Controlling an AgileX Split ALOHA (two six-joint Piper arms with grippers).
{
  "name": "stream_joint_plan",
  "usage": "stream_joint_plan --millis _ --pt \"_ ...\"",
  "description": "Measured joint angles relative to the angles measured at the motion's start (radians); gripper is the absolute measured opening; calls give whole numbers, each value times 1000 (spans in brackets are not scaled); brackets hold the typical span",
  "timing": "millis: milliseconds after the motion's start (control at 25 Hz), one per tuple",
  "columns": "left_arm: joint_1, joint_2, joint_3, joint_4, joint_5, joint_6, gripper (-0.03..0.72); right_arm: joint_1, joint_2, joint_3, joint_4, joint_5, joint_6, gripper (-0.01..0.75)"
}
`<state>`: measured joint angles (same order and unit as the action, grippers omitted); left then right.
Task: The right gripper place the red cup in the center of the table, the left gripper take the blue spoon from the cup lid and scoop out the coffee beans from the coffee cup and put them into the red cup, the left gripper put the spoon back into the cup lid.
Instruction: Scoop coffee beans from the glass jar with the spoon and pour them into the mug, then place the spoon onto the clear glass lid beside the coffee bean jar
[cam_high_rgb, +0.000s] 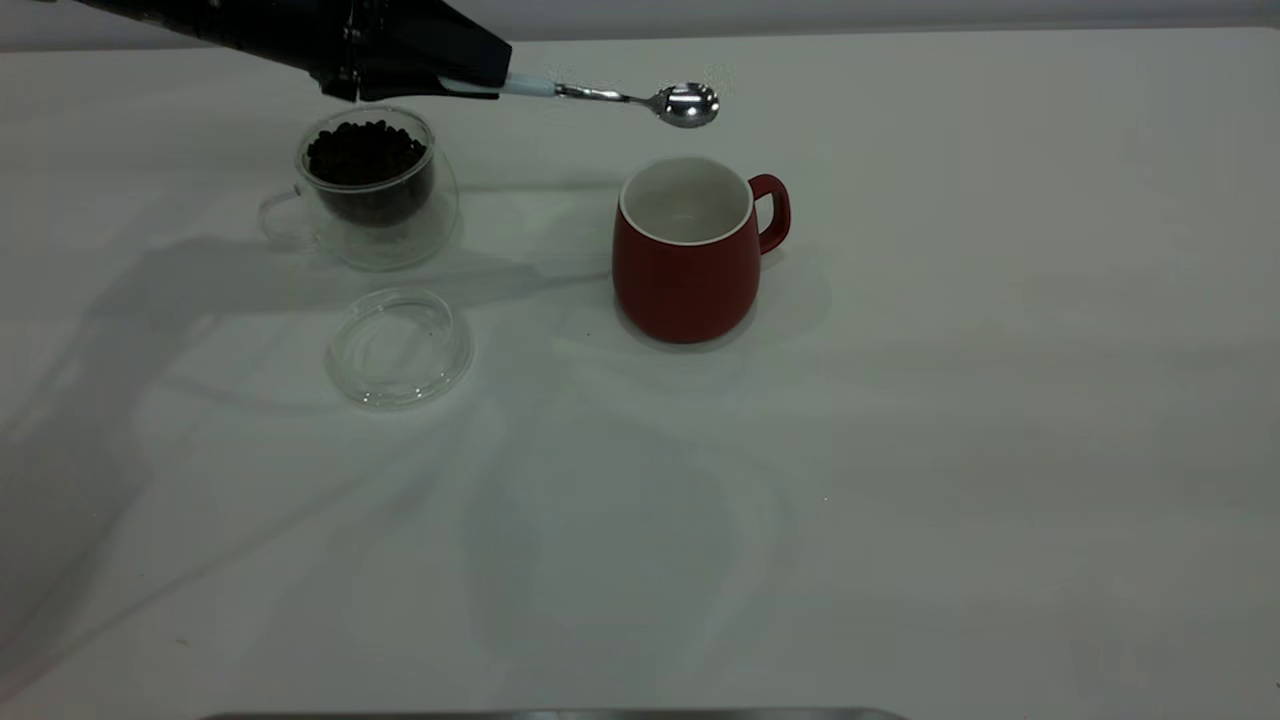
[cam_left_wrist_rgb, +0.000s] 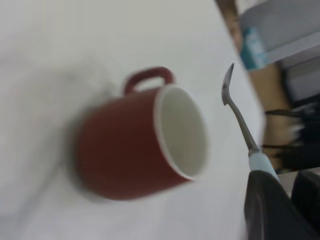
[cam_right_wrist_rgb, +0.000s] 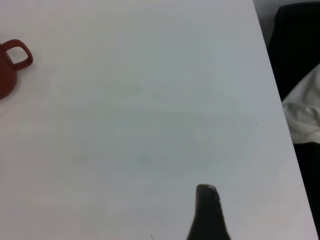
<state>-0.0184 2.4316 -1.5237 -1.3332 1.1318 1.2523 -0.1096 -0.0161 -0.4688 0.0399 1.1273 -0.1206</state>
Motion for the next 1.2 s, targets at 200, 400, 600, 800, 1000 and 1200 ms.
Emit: stream_joint_plan --millis 200,400,600,800,1000,1200 --pt "76 -10 0 31 21 -215 123 0 0 0 0 0 0 591" --pt "146 -72 43 192 20 -321 123 0 0 0 0 0 0 591" --pt "244 -149 159 242 29 -323 123 0 0 0 0 0 0 591" --pt "394 -154 263 267 22 -248 123 0 0 0 0 0 0 591" --pt "436 -144 276 263 22 -219 123 0 0 0 0 0 0 591" --pt "417 -88 276 261 16 -215 123 0 0 0 0 0 0 591"
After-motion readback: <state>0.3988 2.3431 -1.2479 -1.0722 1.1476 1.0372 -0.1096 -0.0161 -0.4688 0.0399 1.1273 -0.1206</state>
